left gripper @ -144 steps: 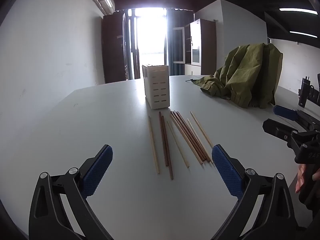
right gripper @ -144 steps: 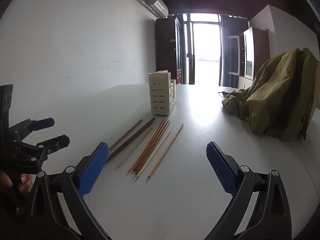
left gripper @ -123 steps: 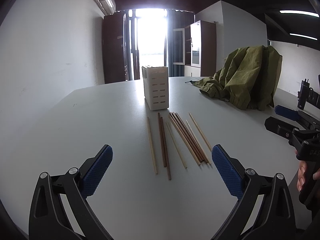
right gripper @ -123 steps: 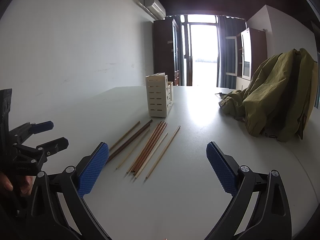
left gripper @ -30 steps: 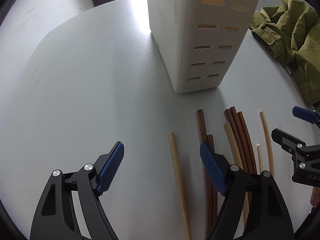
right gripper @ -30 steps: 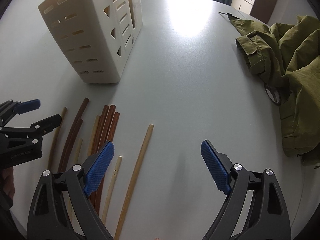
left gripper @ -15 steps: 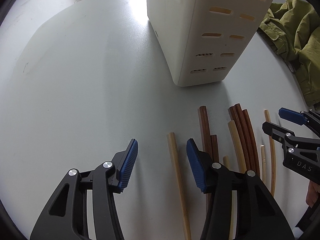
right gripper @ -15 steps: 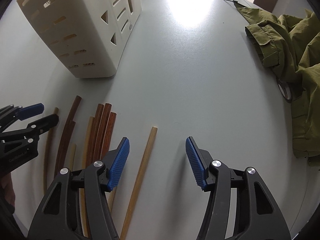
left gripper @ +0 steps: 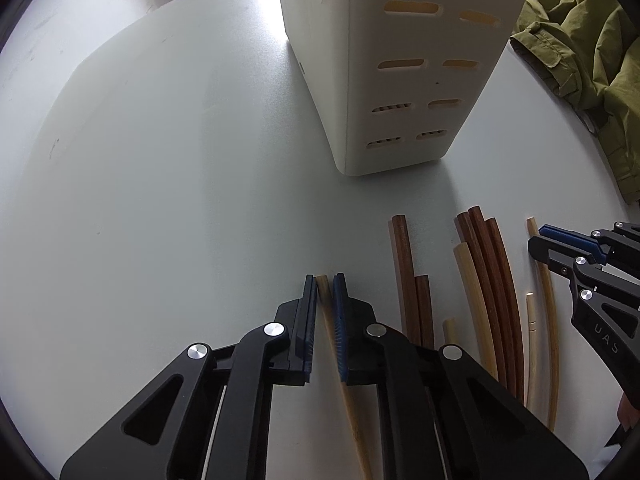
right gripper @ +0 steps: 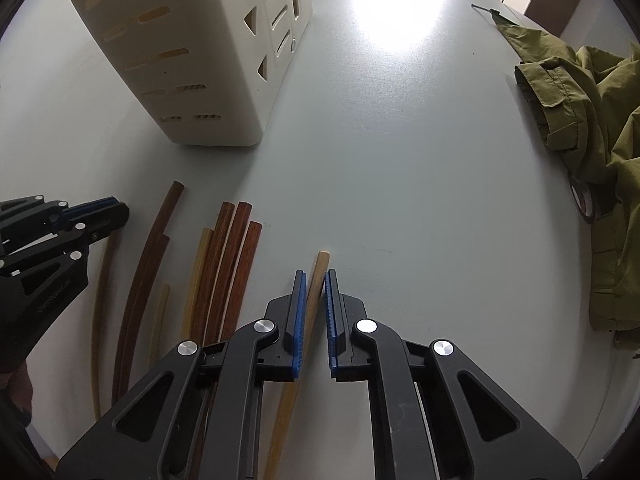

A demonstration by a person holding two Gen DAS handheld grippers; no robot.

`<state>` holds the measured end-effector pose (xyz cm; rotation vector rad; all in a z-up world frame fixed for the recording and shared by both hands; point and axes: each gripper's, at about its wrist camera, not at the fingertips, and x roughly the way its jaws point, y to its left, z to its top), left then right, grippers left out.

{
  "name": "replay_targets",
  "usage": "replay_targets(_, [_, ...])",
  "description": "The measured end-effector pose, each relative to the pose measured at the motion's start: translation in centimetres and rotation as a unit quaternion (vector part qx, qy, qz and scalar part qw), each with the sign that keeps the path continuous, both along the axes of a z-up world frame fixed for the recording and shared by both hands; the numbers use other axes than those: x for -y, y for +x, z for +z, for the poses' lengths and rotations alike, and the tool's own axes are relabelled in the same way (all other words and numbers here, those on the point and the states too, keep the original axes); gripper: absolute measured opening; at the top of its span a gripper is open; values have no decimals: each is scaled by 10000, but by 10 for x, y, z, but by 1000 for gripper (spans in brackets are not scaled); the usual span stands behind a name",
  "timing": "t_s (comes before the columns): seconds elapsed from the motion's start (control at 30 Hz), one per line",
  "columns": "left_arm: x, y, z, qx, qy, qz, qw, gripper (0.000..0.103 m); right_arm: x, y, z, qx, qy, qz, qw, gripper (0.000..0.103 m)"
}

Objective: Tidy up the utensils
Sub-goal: 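Close the right tool on a light wooden chopstick while the left tool grasps another chopstick, then lift both held chopsticks and lower them upright into the cream holder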

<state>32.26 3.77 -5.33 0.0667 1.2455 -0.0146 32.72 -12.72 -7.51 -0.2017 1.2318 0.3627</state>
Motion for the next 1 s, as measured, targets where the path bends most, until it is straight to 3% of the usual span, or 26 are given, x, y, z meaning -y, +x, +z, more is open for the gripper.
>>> replay_targets(0.23, [-7, -18, 6, 501, 26, -35, 9987, 6, 4, -5, 12, 236, 432, 61, 9988, 7])
replay_targets(0.5, [-18, -32, 66, 1369, -228, 8, 9903, 6, 10, -18, 55, 803, 1104, 89, 9906, 7])
replay_targets(0.7, [-22, -47, 111, 2067, -655, 69, 9762, 6, 16, -20, 91, 1396, 1539, 267, 9778, 7])
replay_targets(1.0, [-15, -72, 176, 3072, -873, 5, 9476, 6, 23, -25, 135, 2153, 1991, 400, 9552, 7])
